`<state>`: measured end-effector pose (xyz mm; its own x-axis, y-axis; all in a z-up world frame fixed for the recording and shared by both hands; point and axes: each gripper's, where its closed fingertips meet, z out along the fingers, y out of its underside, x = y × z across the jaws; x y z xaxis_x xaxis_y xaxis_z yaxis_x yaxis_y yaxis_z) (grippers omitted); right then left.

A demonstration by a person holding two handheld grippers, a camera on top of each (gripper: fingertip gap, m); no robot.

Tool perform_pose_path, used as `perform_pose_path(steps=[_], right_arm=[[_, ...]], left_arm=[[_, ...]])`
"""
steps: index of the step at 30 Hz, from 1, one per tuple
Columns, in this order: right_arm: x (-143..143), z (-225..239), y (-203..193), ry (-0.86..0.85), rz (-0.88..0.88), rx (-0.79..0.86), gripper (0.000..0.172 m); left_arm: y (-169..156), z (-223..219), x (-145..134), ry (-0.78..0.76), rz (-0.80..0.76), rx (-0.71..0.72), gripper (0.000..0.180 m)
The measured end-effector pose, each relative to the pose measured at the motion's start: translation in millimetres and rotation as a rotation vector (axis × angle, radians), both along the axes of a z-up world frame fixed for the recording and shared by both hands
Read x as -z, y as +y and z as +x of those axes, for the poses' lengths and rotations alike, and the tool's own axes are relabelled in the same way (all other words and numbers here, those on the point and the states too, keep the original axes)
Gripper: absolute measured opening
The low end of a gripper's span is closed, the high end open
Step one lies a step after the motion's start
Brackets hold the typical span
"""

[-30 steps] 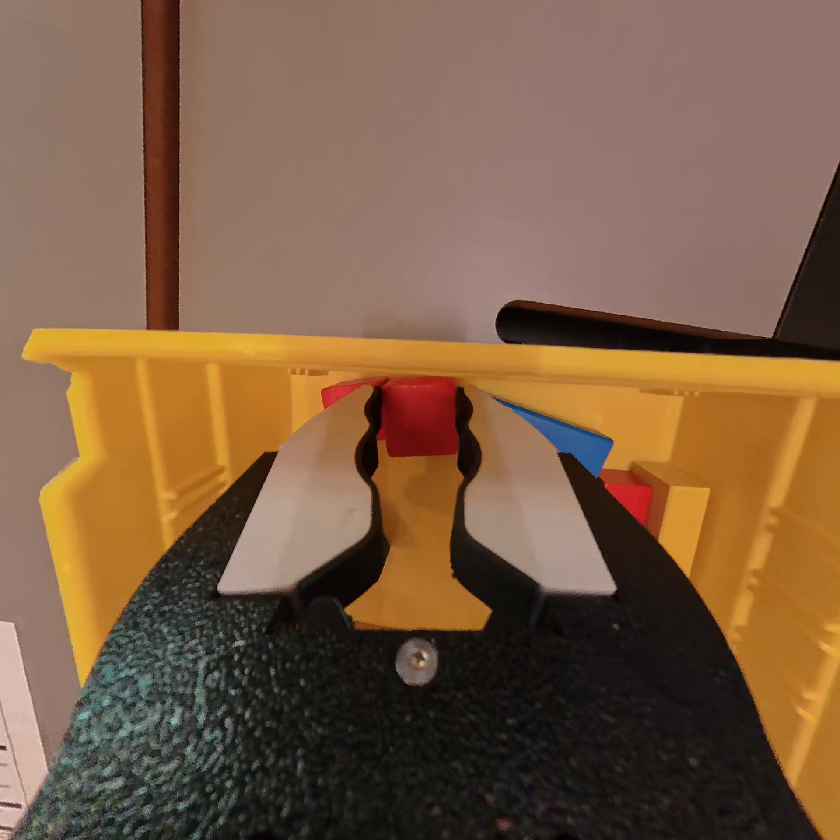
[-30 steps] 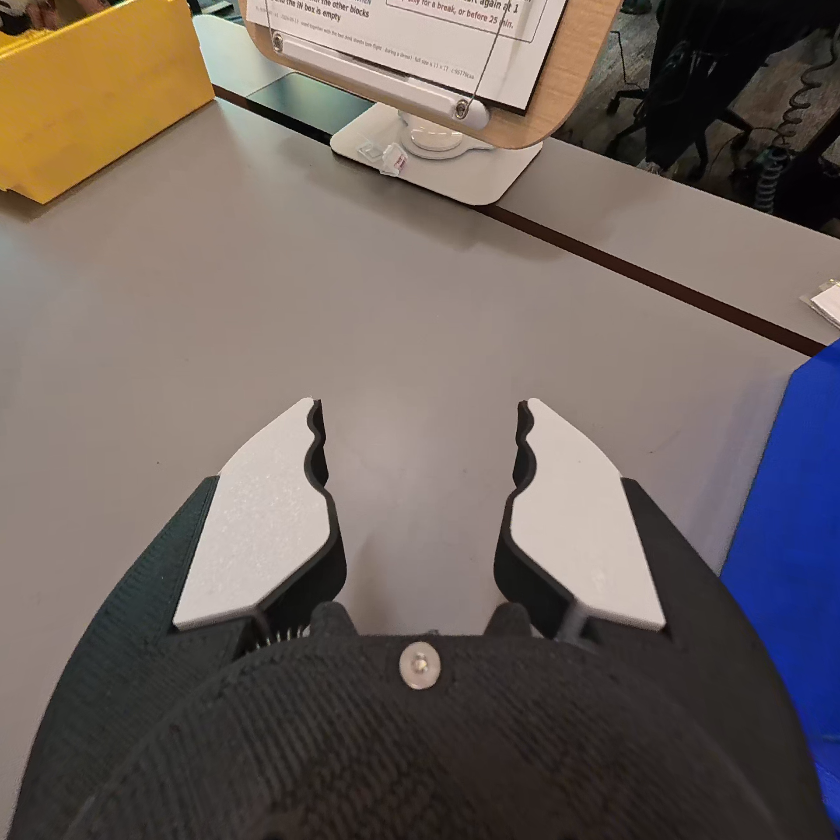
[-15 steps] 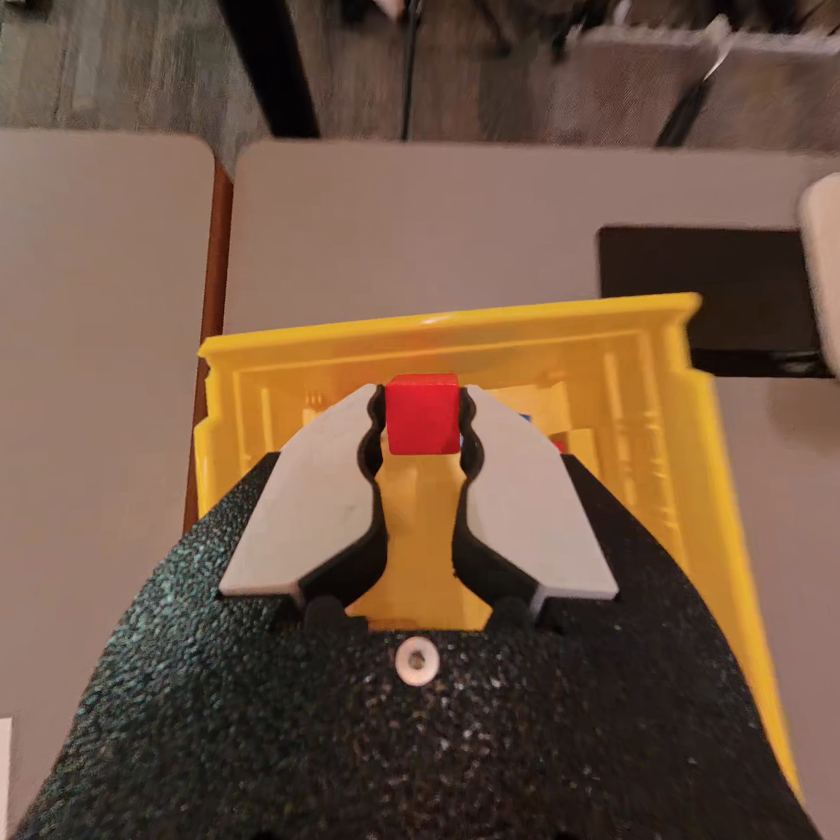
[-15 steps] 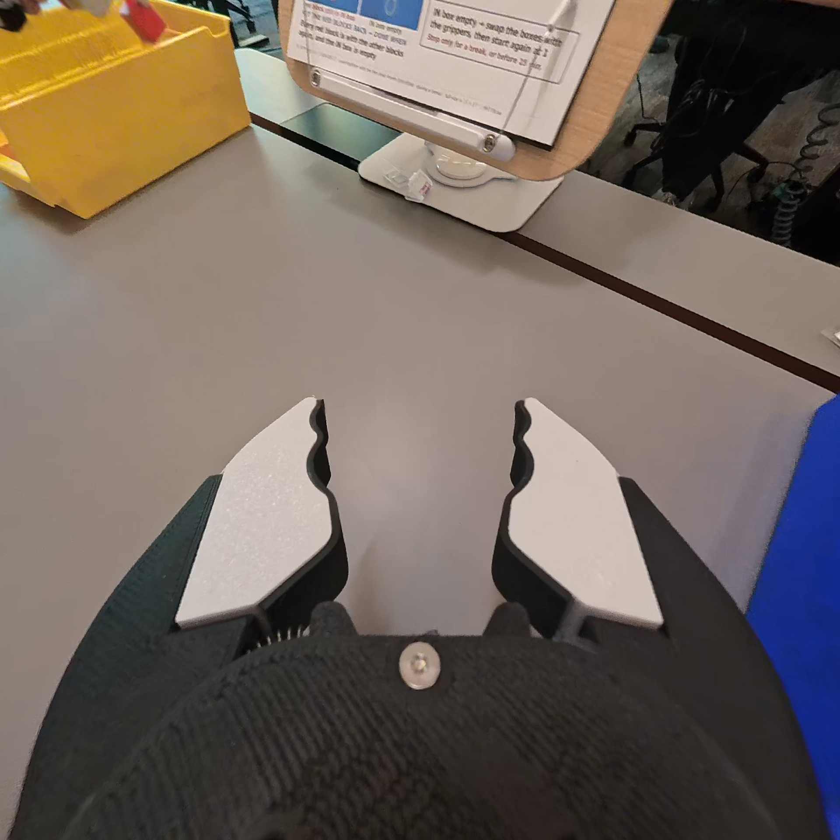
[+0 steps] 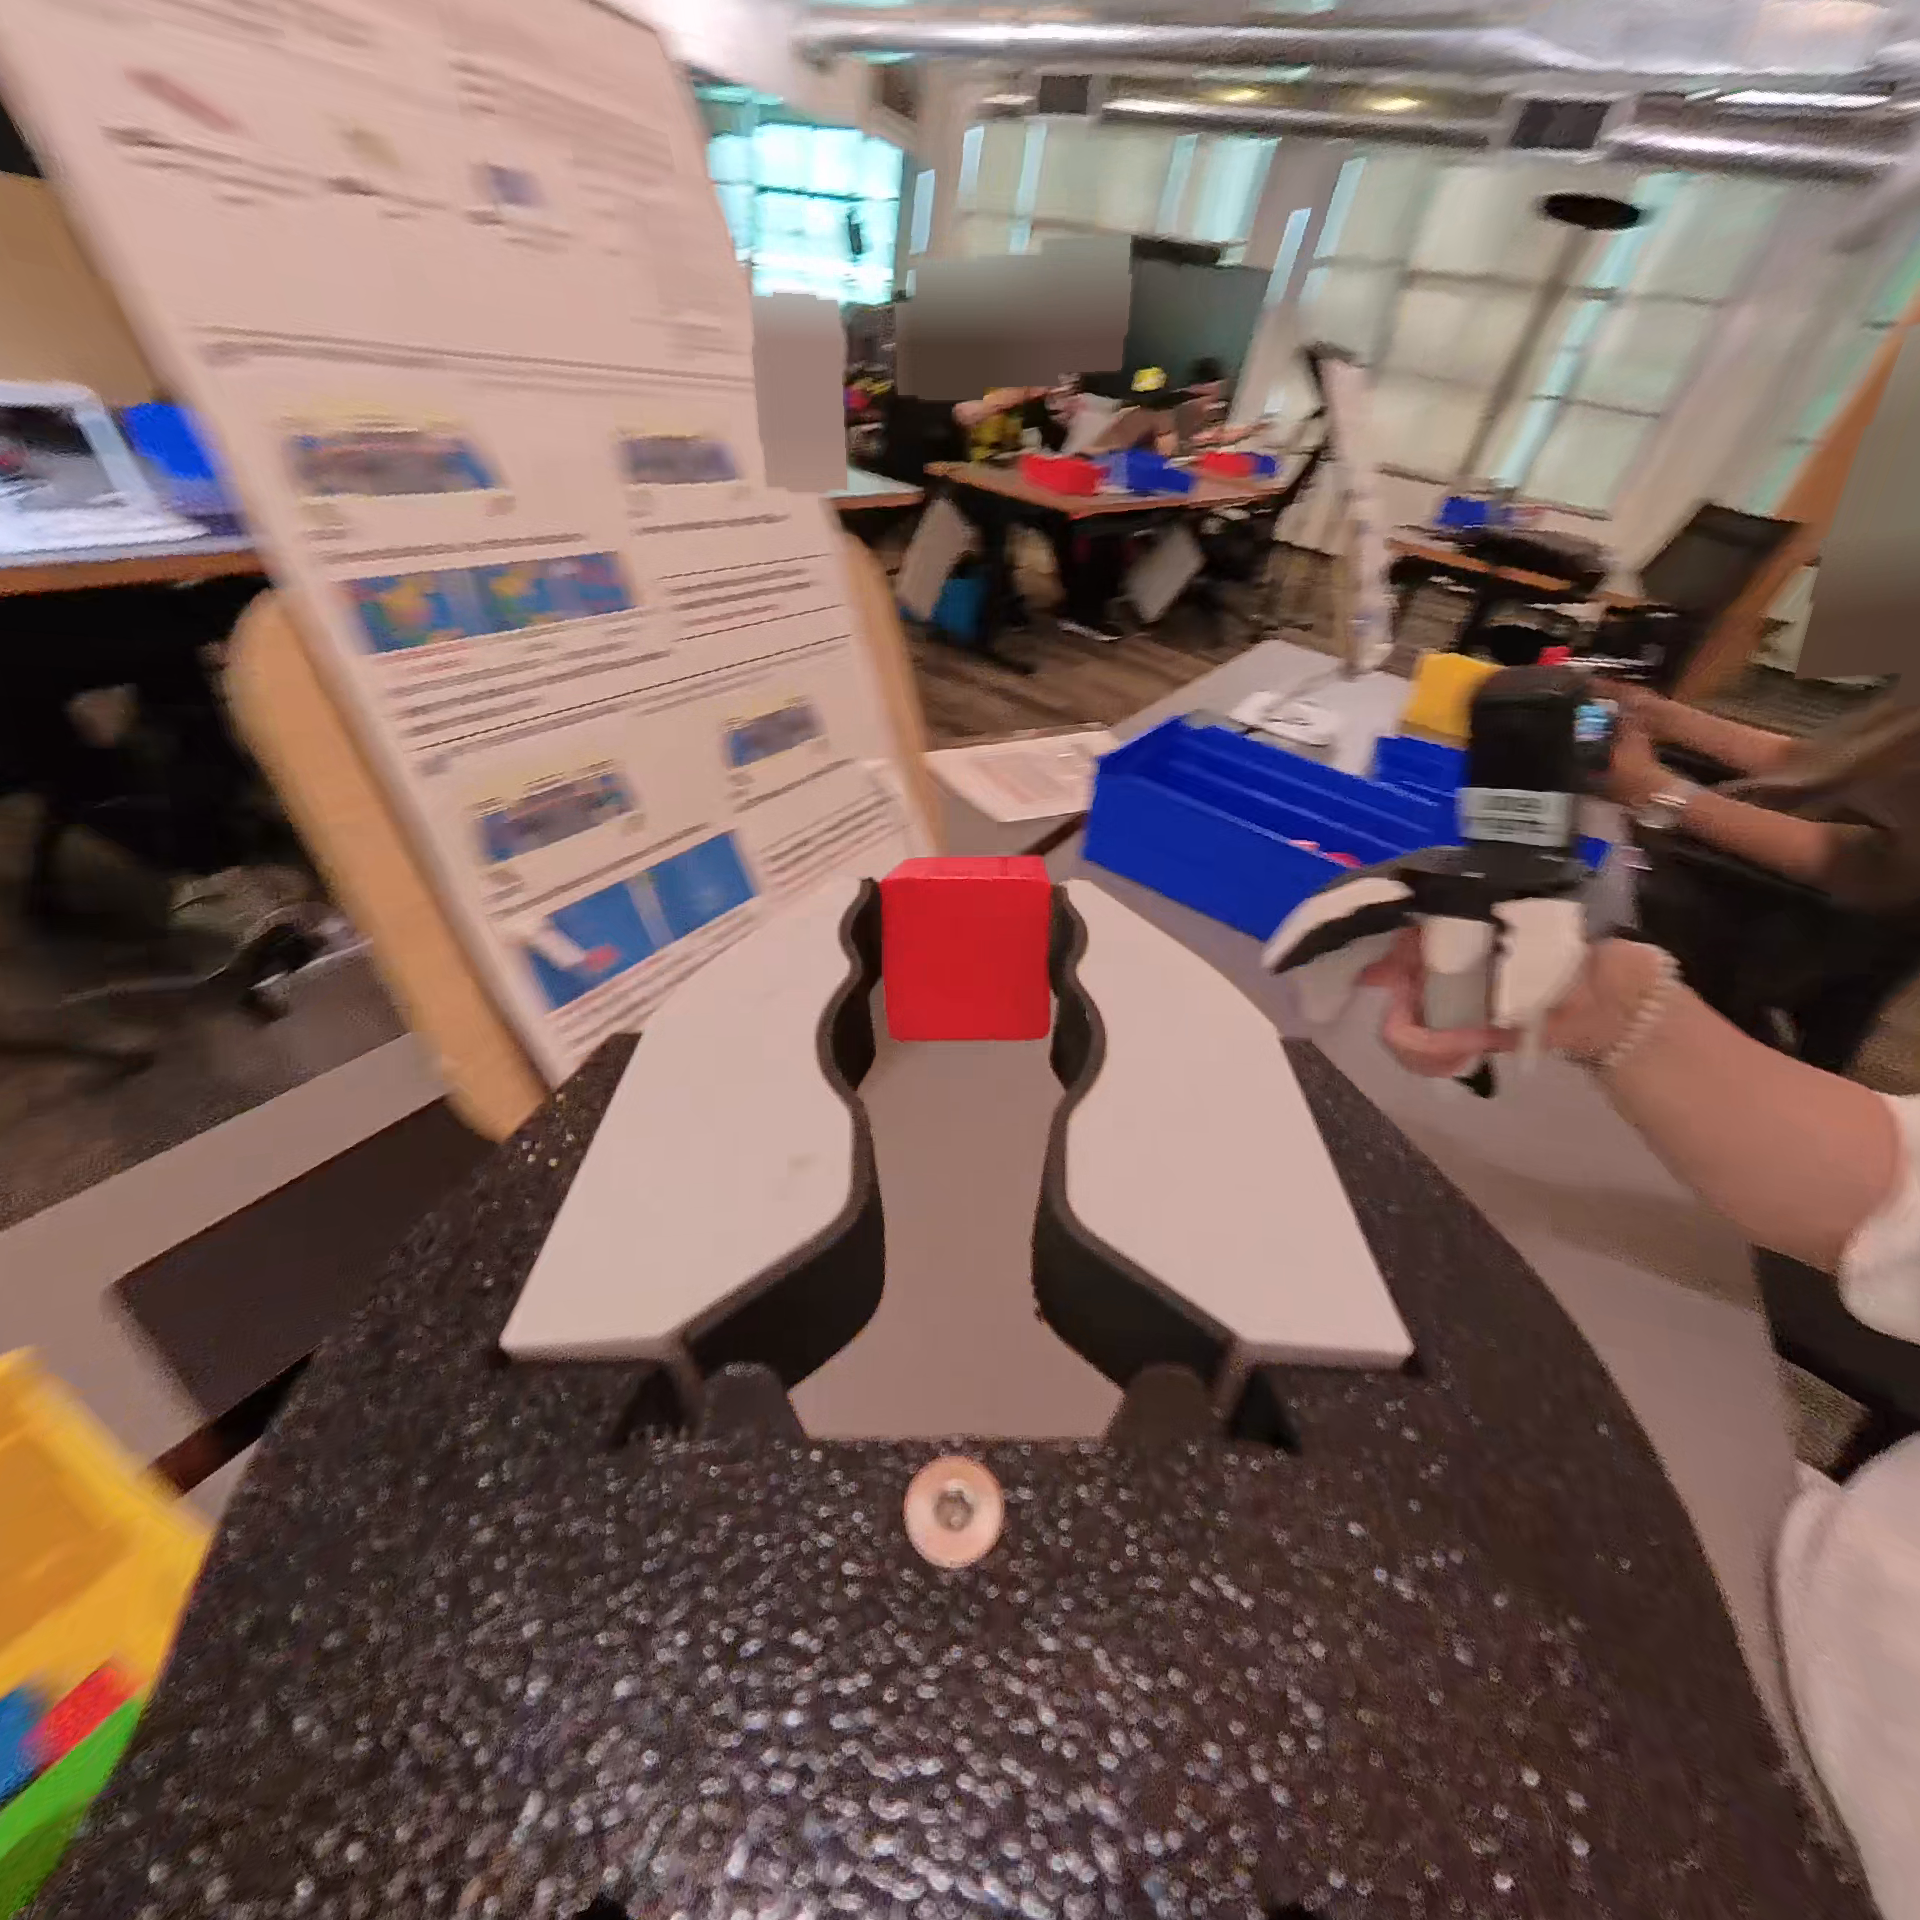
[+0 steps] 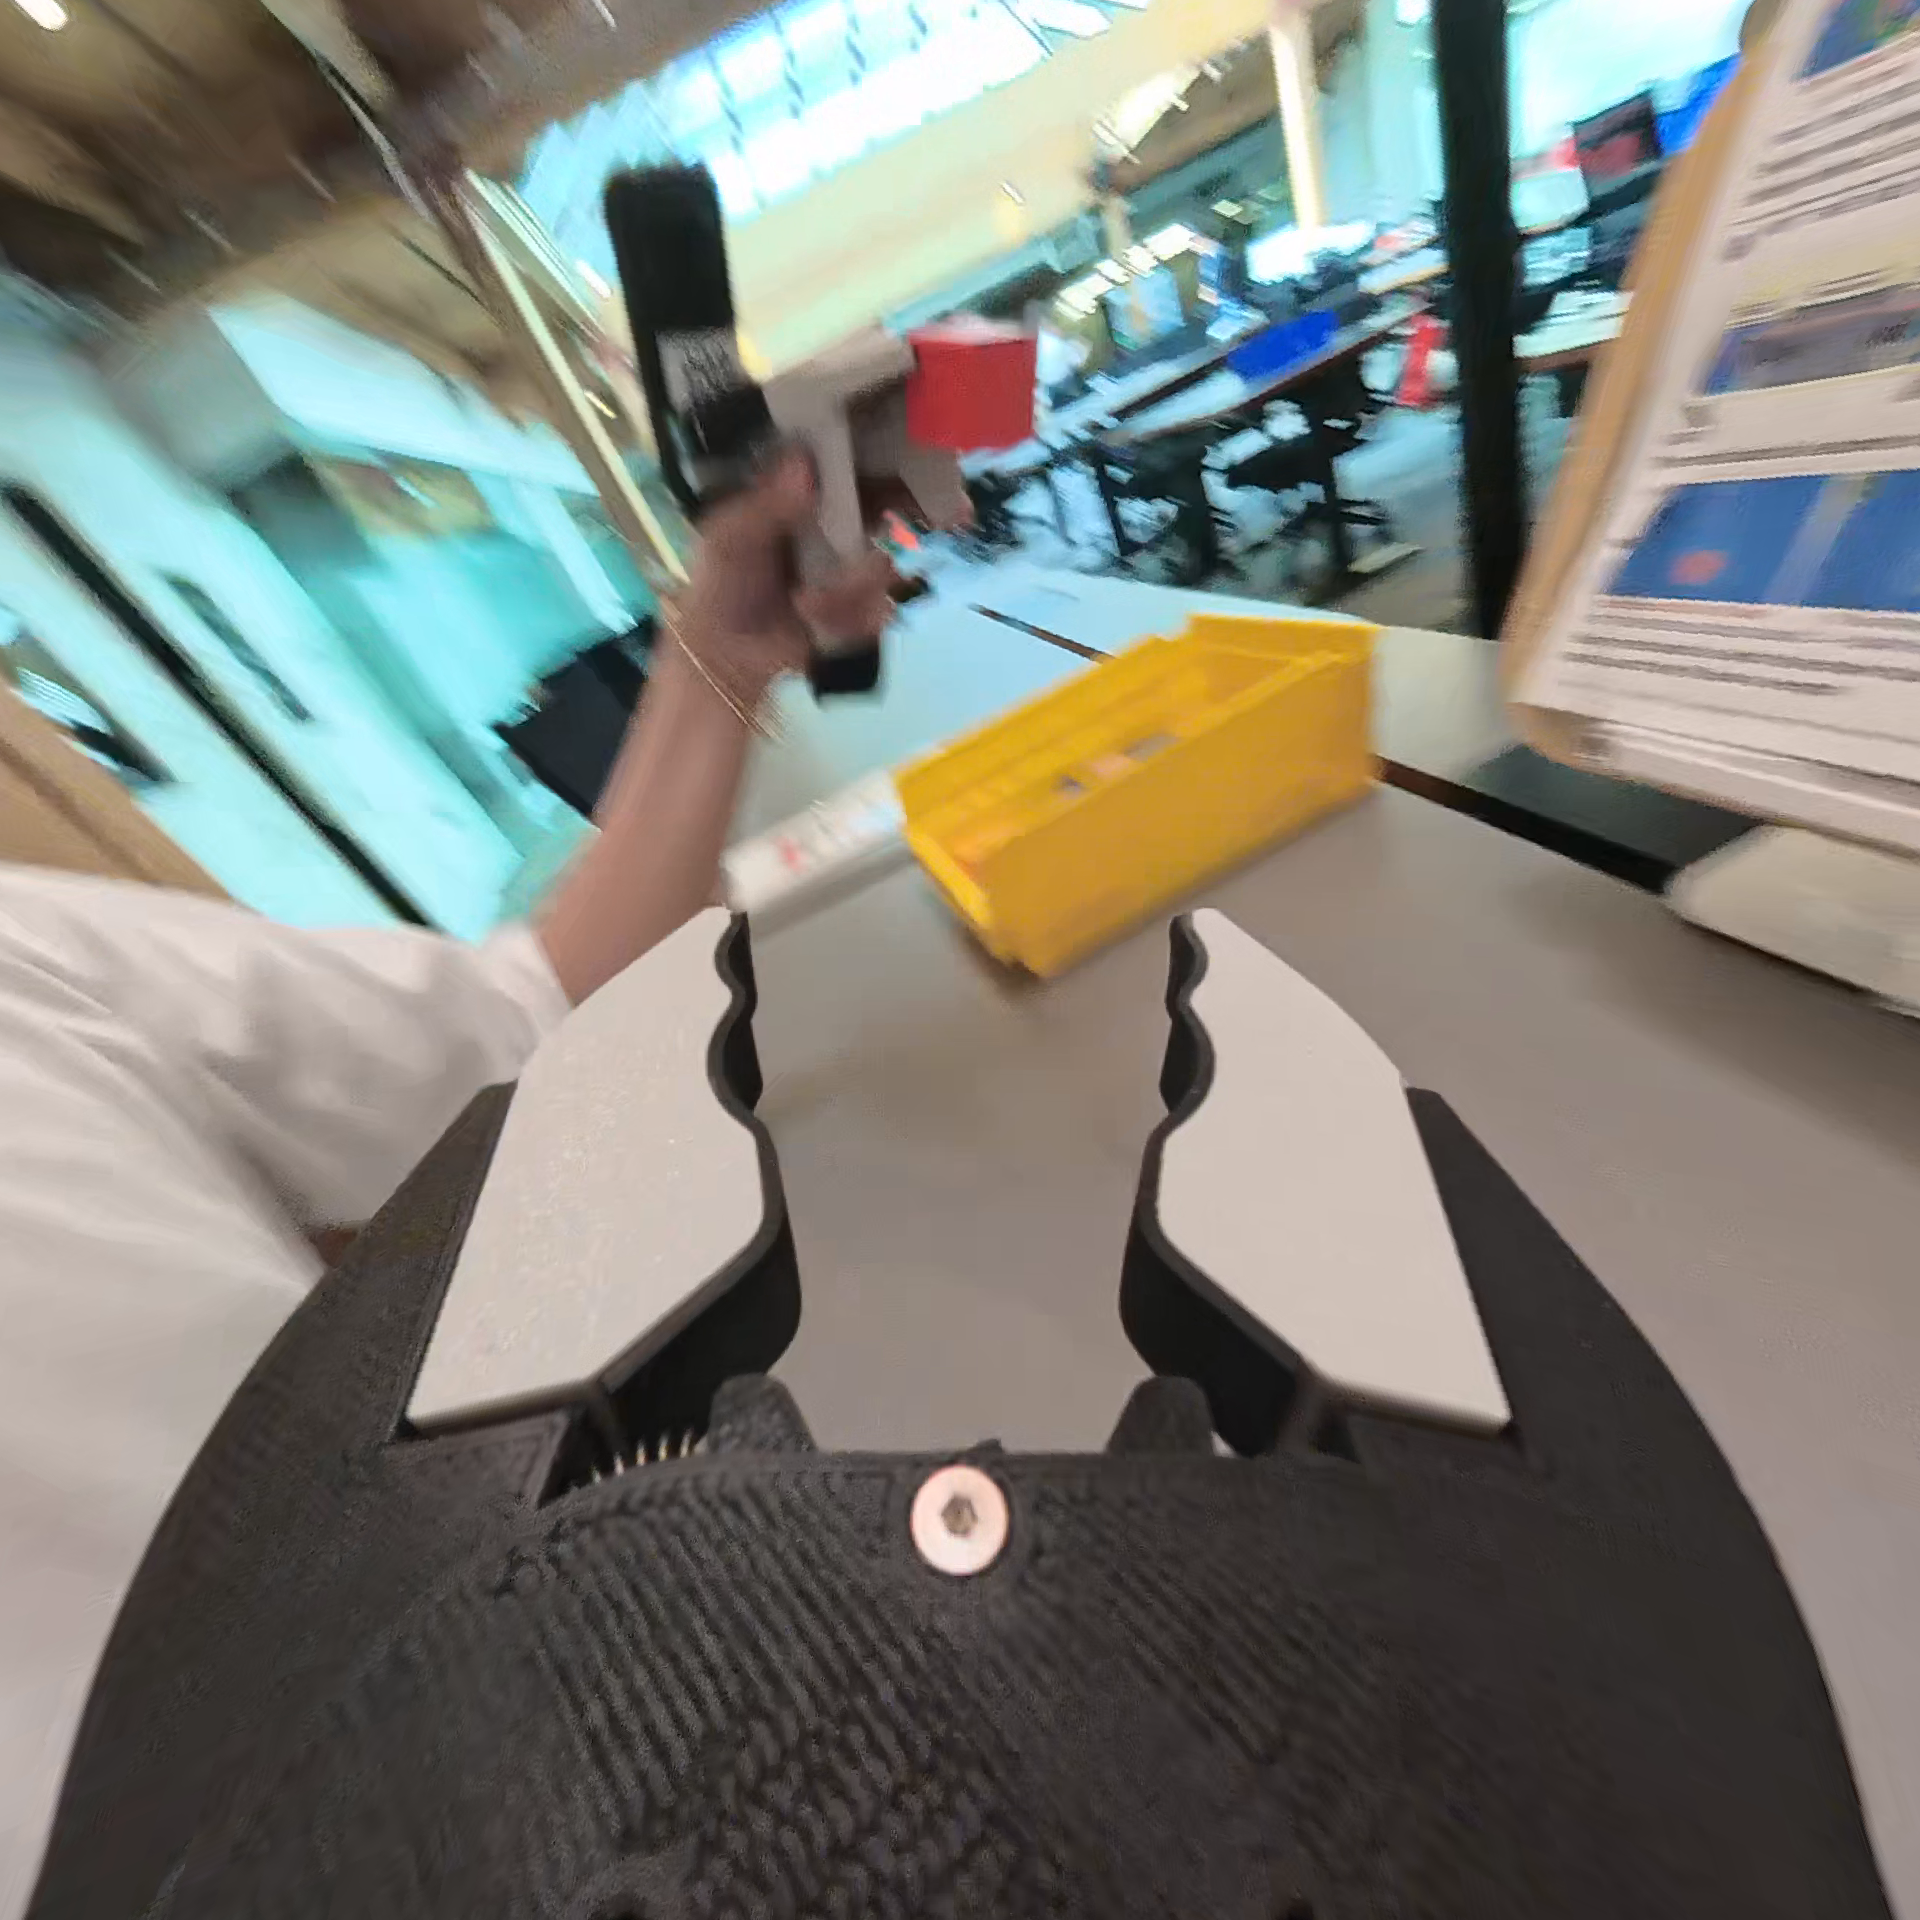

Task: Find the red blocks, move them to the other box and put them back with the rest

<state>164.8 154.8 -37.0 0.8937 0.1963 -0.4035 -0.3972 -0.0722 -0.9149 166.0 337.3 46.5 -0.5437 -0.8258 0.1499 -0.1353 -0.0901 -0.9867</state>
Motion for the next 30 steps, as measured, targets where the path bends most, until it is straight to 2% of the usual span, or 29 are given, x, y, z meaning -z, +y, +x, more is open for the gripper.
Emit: perform_pose_path(steps=[3, 6, 9, 13, 17, 19, 24, 26, 27, 30], right_arm=[[-23.8, -13.7, 15.1, 0.217, 0.095, -0.116, 0.075], [-35.6, -21.0, 17.3, 0.384, 0.143, -0.208, 0.074], [-37.8, -17.9, 12.6, 0.523, 0.176, -0.228, 0.072], [-35.1, -19.9, 2.3, 0.649, 0.188, -0.287, 0.058], [-33.2, -26.6, -4.7, 0.649, 0.179, -0.321, 0.051], [-32.6, -24.8, -6.4, 0.653, 0.179, -0.311, 0.041], [-22.2, -17.9, -8.9, 0.642, 0.120, -0.279, 0.040], [-15.2, -7.9, -13.5, 0.579, 0.081, -0.214, 0.039], [-13.9, 1.7, -19.4, 0.535, 0.066, -0.162, 0.039], [-15.0, 48.1, -56.5, 0.354, -0.004, 0.045, 0.039]], left_arm=[[-62.9, -8.3, 0.3, -0.064, 0.003, 0.158, 0.030], [-108.9, -14.0, 6.2, -0.121, 0.035, 0.277, 0.030], [-143.3, -20.2, 14.6, -0.158, 0.061, 0.390, 0.030], [-175.4, -24.8, 29.1, -0.186, 0.128, 0.484, 0.030], [-194.6, -24.8, 43.0, -0.194, 0.212, 0.521, 0.030], [-200.8, -26.3, 44.1, -0.217, 0.227, 0.533, 0.030], [-203.1, -21.7, 54.6, -0.247, 0.298, 0.472, 0.030], [-202.3, -17.5, 57.3, -0.263, 0.304, 0.406, 0.032], [-200.7, -15.9, 58.2, -0.258, 0.300, 0.374, 0.039], [-188.7, -11.1, 68.5, -0.181, 0.302, 0.276, 0.054]])
